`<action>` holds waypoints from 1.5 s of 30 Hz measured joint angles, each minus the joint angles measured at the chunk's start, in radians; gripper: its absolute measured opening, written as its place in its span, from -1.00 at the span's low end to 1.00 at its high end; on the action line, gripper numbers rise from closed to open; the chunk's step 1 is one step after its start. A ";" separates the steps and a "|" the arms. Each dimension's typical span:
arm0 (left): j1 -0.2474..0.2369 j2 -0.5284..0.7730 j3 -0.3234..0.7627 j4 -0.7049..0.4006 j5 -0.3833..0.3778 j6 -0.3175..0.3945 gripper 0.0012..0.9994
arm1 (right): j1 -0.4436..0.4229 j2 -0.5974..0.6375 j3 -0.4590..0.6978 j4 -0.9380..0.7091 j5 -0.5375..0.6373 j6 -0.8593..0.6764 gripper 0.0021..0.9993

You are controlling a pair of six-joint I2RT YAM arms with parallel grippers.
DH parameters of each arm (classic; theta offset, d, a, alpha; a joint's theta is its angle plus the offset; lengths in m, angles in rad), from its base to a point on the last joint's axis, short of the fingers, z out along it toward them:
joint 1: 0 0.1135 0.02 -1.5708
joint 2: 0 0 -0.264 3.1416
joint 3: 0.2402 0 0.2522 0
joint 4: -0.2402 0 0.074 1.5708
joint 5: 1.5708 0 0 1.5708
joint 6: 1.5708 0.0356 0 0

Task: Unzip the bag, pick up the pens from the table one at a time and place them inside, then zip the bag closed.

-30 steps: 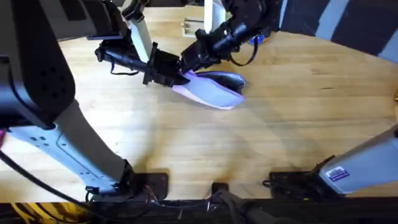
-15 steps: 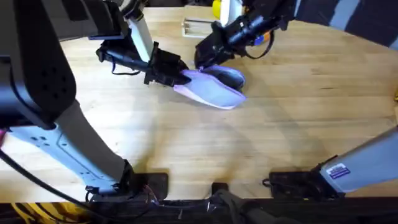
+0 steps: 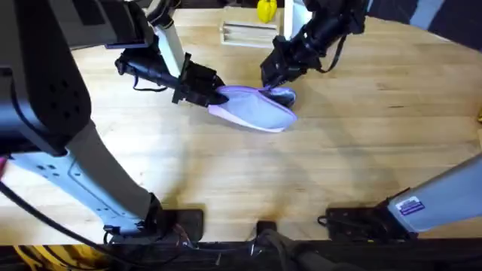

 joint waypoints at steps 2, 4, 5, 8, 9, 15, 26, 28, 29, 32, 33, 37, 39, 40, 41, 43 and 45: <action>0.000 0.000 0.000 0.000 0.000 0.000 -0.92 | -0.001 -0.001 0.000 -0.031 0.047 -0.006 -0.94; 0.000 0.000 0.000 0.000 0.000 -0.002 -0.92 | -0.008 0.000 0.000 -0.053 0.089 -0.011 -0.94; 0.000 0.000 0.000 0.000 0.000 -0.003 -0.92 | -0.015 -0.001 0.000 -0.058 0.101 -0.012 -0.94; 0.000 0.000 0.000 0.000 0.007 -0.005 -0.92 | -0.049 -0.001 0.000 -0.068 0.120 -0.015 -0.94; 0.000 0.000 0.000 0.000 0.011 -0.005 -0.92 | -0.062 -0.001 0.000 -0.070 0.120 -0.015 -0.94; -0.002 0.000 0.000 0.003 0.015 -0.009 -0.92 | -0.165 -0.001 0.000 -0.099 0.144 -0.018 -0.94; 0.011 0.000 -0.003 -0.001 -0.038 -0.011 -0.92 | -0.334 -0.001 -0.045 -0.101 0.297 -0.001 -0.94; 0.012 0.000 -0.004 -0.001 -0.039 -0.011 -0.92 | -0.344 -0.001 -0.085 -0.082 0.309 0.011 -0.94; 0.011 0.000 -0.004 -0.001 -0.039 -0.011 -0.92 | -0.345 -0.001 -0.106 -0.077 0.314 0.018 -0.94; 0.012 0.000 -0.005 -0.001 -0.040 -0.011 -0.92 | -0.346 -0.001 -0.151 -0.076 0.323 0.032 -0.94; 0.012 0.000 -0.005 -0.001 -0.041 -0.011 -0.92 | -0.346 -0.001 -0.158 -0.078 0.324 0.035 -0.94; 0.012 0.000 -0.005 -0.001 -0.042 -0.011 -0.92 | -0.346 -0.001 -0.159 -0.071 0.324 0.043 -0.94; 0.012 0.000 -0.005 -0.001 -0.042 -0.011 -0.92 | -0.346 -0.002 -0.159 -0.072 0.324 0.047 -0.94; 0.011 0.000 -0.005 -0.001 -0.042 -0.011 -0.92 | -0.346 -0.005 -0.159 -0.072 0.323 0.047 -0.94; 0.012 0.000 -0.005 0.000 -0.042 -0.011 -0.92 | -0.346 -0.011 -0.159 -0.072 0.323 0.047 -0.94; 0.012 0.000 -0.005 -0.001 -0.042 -0.011 -0.92 | -0.346 -0.036 -0.155 -0.074 0.323 0.050 -0.94; 0.012 0.000 -0.005 -0.001 -0.043 -0.011 -0.92 | -0.343 -0.071 -0.140 -0.074 0.321 0.054 -0.94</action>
